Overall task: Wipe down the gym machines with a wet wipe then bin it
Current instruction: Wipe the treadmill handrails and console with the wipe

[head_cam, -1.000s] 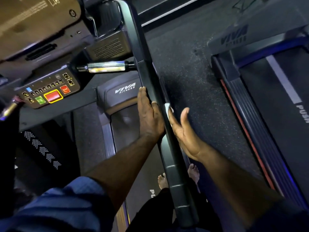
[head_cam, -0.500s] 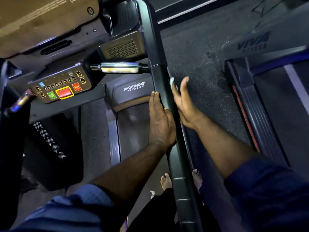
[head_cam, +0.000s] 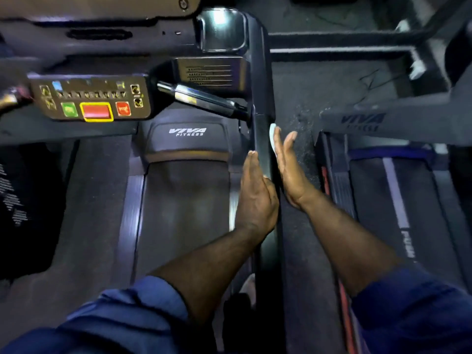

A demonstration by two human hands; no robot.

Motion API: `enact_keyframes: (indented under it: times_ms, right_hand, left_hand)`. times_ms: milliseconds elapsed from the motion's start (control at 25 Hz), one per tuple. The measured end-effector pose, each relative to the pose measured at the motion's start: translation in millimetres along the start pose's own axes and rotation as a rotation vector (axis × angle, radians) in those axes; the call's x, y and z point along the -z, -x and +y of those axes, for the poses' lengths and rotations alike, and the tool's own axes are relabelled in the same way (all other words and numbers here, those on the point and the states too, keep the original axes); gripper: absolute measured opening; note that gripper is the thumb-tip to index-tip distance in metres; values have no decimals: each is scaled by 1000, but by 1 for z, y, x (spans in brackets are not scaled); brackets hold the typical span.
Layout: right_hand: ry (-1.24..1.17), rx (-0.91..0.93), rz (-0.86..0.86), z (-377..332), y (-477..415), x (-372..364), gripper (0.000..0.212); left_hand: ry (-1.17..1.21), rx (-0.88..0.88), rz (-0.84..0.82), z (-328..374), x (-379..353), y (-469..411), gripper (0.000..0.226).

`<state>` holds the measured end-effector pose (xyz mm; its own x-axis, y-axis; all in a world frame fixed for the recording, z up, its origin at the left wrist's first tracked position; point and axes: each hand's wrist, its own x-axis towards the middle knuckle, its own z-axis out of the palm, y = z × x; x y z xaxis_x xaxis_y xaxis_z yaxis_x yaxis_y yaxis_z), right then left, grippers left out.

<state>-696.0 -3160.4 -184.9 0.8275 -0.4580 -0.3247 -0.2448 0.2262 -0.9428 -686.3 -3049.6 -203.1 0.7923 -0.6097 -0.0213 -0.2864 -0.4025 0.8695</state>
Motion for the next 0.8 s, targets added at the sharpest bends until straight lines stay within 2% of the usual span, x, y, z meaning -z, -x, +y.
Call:
enact_keyframes:
  times_ms: [80, 160, 240, 280, 360, 400, 480, 560, 720, 760, 800]
  right_hand:
    - [360, 8, -8, 1, 1, 0, 88]
    - [922, 74, -107, -6, -3, -4, 94]
    - [1455, 229, -273, -19, -9, -3, 103]
    - [1657, 318, -348, -26, -13, -8, 107]
    - [1990, 393, -460, -37, -26, -28, 112]
    - [2131, 305, -496, -43, -35, -40, 112]
    - [2355, -43, -512, -42, -50, -64, 109]
    - [2482, -225, -591, -22, -45, -87, 108]
    - [2474, -259, -1002, -27, 6, -89, 96]
    - [2477, -230, -993, -39, 1, -87, 95]
    - [2512, -195, -898, -49, -13, -84, 96]
  left_hand:
    - [142, 142, 111, -6, 7, 3, 53]
    - [287, 446, 224, -34, 6, 13, 44]
    - [553, 793, 93, -55, -2, 33, 42]
    - [682, 889, 25, -64, -9, 44, 43]
    - [834, 970, -57, -76, -10, 56, 41]
    - [878, 985, -99, -77, -5, 56, 36]
    - [935, 1038, -214, -74, 17, 56, 26]
    - [957, 1049, -319, -79, 27, 67, 25]
    - [926, 997, -448, -79, 45, 106, 23]
    - [911, 1000, -455, -81, 43, 117, 22]
    - [898, 1008, -450, -84, 41, 126, 20]
